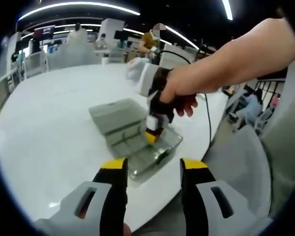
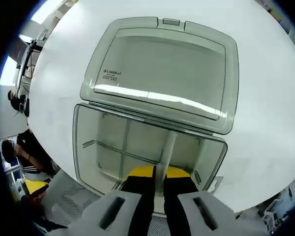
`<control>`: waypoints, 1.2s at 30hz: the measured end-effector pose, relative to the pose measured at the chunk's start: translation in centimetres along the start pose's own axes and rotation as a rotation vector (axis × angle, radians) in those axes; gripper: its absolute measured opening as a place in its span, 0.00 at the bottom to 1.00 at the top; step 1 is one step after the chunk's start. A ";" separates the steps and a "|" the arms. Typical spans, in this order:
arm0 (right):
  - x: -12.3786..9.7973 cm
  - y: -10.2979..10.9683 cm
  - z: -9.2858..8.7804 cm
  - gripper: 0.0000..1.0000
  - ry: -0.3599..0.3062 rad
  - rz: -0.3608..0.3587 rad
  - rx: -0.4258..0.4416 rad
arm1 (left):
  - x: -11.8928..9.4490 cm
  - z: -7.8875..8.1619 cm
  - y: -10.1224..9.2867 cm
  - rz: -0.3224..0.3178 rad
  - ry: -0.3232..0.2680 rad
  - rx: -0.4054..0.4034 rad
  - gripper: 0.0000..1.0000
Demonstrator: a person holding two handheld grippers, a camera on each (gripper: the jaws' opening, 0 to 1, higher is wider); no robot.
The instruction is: Insert the divider into the dual guide fixture by aligning both edges with the guide slots and pushing it downward to the bottom, including one-sided entry, uneven engagement, binding, and posture correction.
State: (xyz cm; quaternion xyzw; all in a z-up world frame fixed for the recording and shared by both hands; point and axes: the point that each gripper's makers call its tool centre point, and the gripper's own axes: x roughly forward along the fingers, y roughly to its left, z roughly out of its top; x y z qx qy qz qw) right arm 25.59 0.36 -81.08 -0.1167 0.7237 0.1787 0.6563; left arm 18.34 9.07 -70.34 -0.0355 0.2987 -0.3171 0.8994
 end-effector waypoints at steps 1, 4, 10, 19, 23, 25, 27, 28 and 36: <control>0.0 0.0 0.0 0.00 -0.001 0.002 0.000 | 0.0 0.0 0.0 0.000 0.000 0.000 0.41; 0.0 0.0 0.1 0.00 -0.003 0.004 -0.007 | 0.0 0.0 0.0 0.001 -0.001 0.001 0.41; 0.0 0.1 0.1 0.00 -0.005 0.010 -0.003 | 0.0 -0.1 0.0 0.001 0.001 -0.001 0.41; -0.1 0.2 0.2 0.02 -0.010 0.026 -0.011 | -0.2 0.0 0.2 0.008 0.000 -0.003 0.41; -0.1 0.2 0.3 0.03 -0.011 0.032 -0.026 | -0.3 0.0 0.2 0.008 0.000 -0.002 0.41; -0.1 0.3 0.3 0.03 -0.014 0.035 -0.034 | -0.3 0.0 0.1 0.009 0.000 -0.001 0.41; -0.2 0.3 0.3 0.03 -0.016 0.038 -0.040 | -0.3 -0.1 0.1 0.009 0.000 -0.002 0.41; -0.2 0.3 0.4 0.04 -0.018 0.041 -0.045 | -0.3 -0.1 0.1 0.009 0.000 -0.002 0.41; -0.8 -0.2 0.8 0.10 -0.047 0.067 -0.033 | -0.2 0.1 0.0 0.008 0.000 0.003 0.41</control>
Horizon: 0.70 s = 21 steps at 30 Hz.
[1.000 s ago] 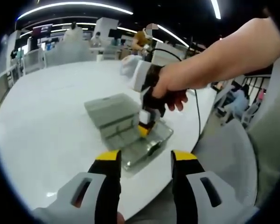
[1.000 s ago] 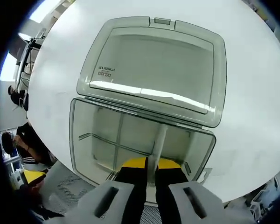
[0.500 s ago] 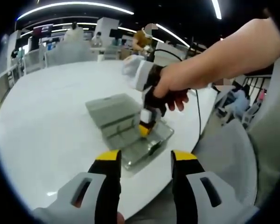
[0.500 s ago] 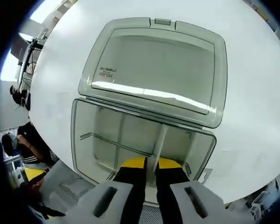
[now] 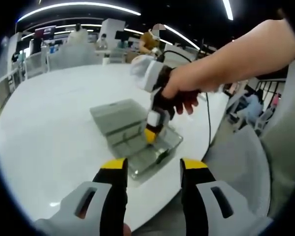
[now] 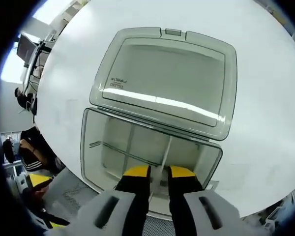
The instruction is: Insert the divider into the dual guide fixture by aligning both edges with the guide slots and pushing it downward to the bottom, including one-sided entry, uneven engagement, binding, and posture correction.
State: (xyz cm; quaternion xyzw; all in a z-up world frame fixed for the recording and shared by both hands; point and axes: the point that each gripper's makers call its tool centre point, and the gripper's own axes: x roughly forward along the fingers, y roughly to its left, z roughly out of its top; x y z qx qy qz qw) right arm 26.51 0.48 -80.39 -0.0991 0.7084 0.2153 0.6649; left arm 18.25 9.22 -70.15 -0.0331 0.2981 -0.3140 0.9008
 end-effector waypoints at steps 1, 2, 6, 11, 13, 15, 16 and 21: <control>-0.1 0.0 0.0 0.11 -0.004 0.004 -0.002 | 0.0 0.0 0.0 0.000 0.000 0.001 0.41; -0.2 0.0 -0.1 0.11 -0.007 0.011 -0.004 | 0.0 0.1 -0.1 -0.001 0.000 0.002 0.41; -0.8 0.1 0.3 0.13 -0.037 0.031 -0.020 | 0.0 0.3 -0.2 -0.002 0.000 0.010 0.41; -1.5 0.5 0.4 0.13 -0.066 0.069 -0.043 | -0.1 0.5 -0.3 -0.004 0.004 0.018 0.41; -1.7 0.7 0.8 0.13 -0.091 0.083 -0.075 | -0.1 0.5 -0.3 -0.002 0.005 0.020 0.41; -2.0 0.6 0.7 0.13 -0.100 0.090 -0.079 | -0.2 0.5 -0.3 -0.002 0.007 0.022 0.41; -2.0 0.7 0.7 0.13 -0.103 0.097 -0.080 | -0.2 0.5 -0.3 -0.002 0.008 0.023 0.41; -2.6 0.8 0.4 0.12 -0.135 0.121 -0.111 | -0.4 0.6 -0.4 -0.001 0.016 0.032 0.41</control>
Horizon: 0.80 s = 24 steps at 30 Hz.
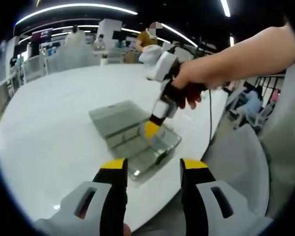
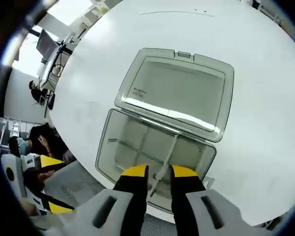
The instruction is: Insert the divider into the dual guide fixture by aligning both edges with the guide slots and pushing it downward to the bottom, including one-sided entry, uneven engagement, binding, and posture correction.
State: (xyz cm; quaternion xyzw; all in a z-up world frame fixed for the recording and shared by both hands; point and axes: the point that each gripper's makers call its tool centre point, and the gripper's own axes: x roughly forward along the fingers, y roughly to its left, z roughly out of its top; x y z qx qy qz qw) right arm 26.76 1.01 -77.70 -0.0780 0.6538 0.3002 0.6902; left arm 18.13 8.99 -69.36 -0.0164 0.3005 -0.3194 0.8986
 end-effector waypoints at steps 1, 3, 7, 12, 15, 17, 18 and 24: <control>-0.1 0.2 0.1 0.11 -0.017 0.015 -0.012 | 0.0 0.0 0.0 0.000 0.002 0.002 0.41; -0.4 0.3 -0.1 0.10 -0.030 0.028 -0.042 | -0.1 -0.1 0.0 0.002 0.007 0.003 0.41; -0.8 0.4 -0.5 0.10 -0.062 0.050 -0.064 | -0.2 -0.2 0.1 0.004 0.017 0.002 0.41; -1.5 0.7 -1.0 0.11 -0.099 0.078 -0.092 | -0.4 -0.4 0.3 0.012 0.030 0.001 0.41; -2.1 1.3 -1.0 0.11 -0.138 0.106 -0.129 | -0.5 -0.4 0.5 0.018 0.037 -0.001 0.41; -2.4 1.4 -1.1 0.11 -0.149 0.114 -0.137 | -0.5 -0.4 0.7 0.023 0.043 -0.001 0.41; -2.5 1.8 -0.7 0.10 -0.184 0.135 -0.177 | -0.5 -0.4 0.8 0.025 0.045 -0.001 0.41; -3.3 2.1 -0.7 0.10 -0.261 0.159 -0.268 | -0.8 -0.6 1.4 0.044 0.068 0.002 0.41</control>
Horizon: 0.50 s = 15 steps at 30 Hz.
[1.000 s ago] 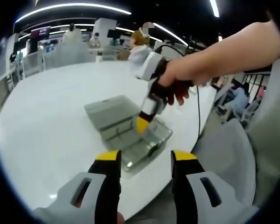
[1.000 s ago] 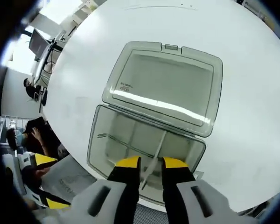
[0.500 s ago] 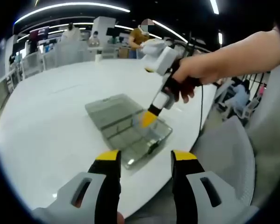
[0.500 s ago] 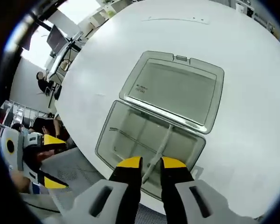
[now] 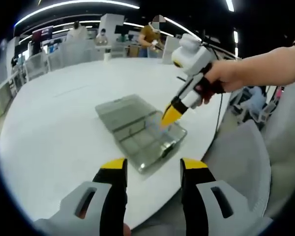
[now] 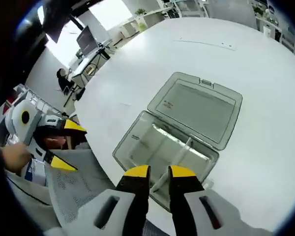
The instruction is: Insert the divider into the dual guide fixture by aligning both edges with the guide slots and pushing it downward to the bottom, including one-sided entry, uneven engagement, binding, and posture correction.
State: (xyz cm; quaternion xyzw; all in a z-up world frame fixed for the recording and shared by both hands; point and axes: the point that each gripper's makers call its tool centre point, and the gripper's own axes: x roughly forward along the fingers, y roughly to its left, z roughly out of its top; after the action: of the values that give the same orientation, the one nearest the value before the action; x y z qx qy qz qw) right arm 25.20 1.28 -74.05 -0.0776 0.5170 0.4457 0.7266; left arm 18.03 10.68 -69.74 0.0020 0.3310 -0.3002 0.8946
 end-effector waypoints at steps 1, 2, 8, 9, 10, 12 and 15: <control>-0.2 0.1 -0.2 0.10 -0.008 0.002 -0.010 | -0.1 -0.1 0.1 0.004 0.007 -0.001 0.41; -0.3 0.2 -0.2 0.09 -0.013 0.007 -0.020 | -0.1 -0.1 0.1 0.006 0.009 0.000 0.41; -1.3 0.3 -0.1 0.09 -0.096 0.037 -0.085 | -0.4 -0.3 0.7 0.029 0.033 0.001 0.41; -1.4 0.3 -0.2 0.09 -0.101 0.037 -0.096 | -0.5 -0.4 0.8 0.032 0.037 0.001 0.41; -1.6 0.4 -0.1 0.09 -0.118 0.047 -0.116 | -0.5 -0.4 0.9 0.036 0.039 0.000 0.41; -1.9 0.4 -0.2 0.11 -0.135 0.052 -0.126 | -0.7 -0.6 1.2 0.046 0.045 -0.008 0.41; -2.5 0.3 -0.2 0.10 -0.167 0.058 -0.151 | -0.8 -0.7 1.5 0.058 0.055 -0.015 0.41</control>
State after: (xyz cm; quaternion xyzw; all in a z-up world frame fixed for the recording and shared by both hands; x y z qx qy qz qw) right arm 24.65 -0.09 -71.98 -0.0798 0.4214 0.5091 0.7462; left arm 17.94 12.46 -70.15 0.0133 0.3575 -0.2715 0.8935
